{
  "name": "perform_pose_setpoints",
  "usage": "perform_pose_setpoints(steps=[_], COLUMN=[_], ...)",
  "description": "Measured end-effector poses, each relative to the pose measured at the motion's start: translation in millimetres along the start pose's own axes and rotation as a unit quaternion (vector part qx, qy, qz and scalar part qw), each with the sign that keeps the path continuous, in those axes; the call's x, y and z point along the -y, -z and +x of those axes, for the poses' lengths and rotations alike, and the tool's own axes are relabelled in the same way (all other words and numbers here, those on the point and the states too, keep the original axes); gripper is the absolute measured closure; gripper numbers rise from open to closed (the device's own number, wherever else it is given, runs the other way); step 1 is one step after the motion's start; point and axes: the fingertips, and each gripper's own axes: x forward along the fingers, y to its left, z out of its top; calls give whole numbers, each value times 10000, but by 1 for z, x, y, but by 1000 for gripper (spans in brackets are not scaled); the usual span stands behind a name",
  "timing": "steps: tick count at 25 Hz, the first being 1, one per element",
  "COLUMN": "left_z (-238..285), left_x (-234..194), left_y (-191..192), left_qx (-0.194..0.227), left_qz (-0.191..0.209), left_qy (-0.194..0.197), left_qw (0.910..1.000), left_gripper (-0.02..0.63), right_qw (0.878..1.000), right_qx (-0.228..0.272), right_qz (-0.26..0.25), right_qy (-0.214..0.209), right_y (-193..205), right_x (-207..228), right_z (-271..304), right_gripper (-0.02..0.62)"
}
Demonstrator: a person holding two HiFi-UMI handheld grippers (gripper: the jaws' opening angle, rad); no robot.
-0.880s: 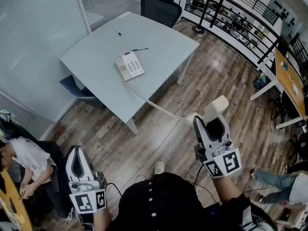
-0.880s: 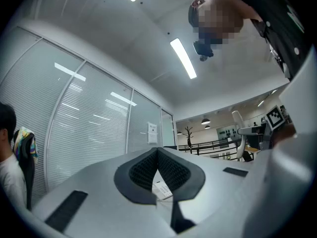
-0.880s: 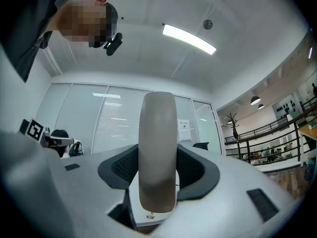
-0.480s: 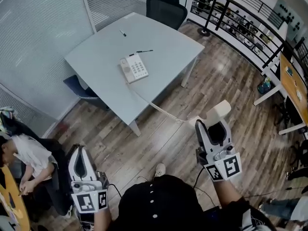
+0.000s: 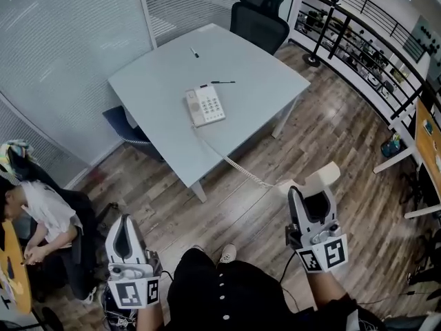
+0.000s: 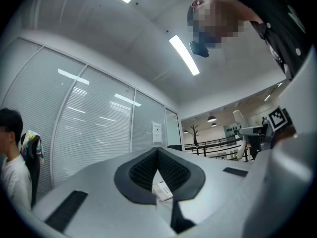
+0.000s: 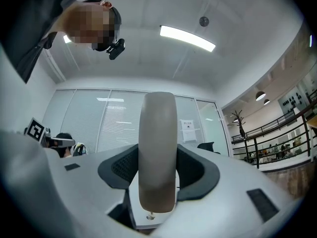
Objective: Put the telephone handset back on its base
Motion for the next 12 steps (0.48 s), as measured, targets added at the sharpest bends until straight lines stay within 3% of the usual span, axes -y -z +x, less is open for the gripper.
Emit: perform_pose_setpoints(steps=[6, 12], left_z=[8, 31], left_x=[-6, -11], left_y=[16, 16], left_qx=[-90, 57], left_qz=[7, -23], left_qy=[-143, -49], left_qw=[9999, 10000], left_gripper=[592, 592], right_qw=[9999, 10000], right_qx=[-92, -59], right_qz=[37, 66], right_qy=[-47, -15], right_y=[14, 15], right_x=[8, 13], right_z=[13, 29], right_gripper=[361, 360])
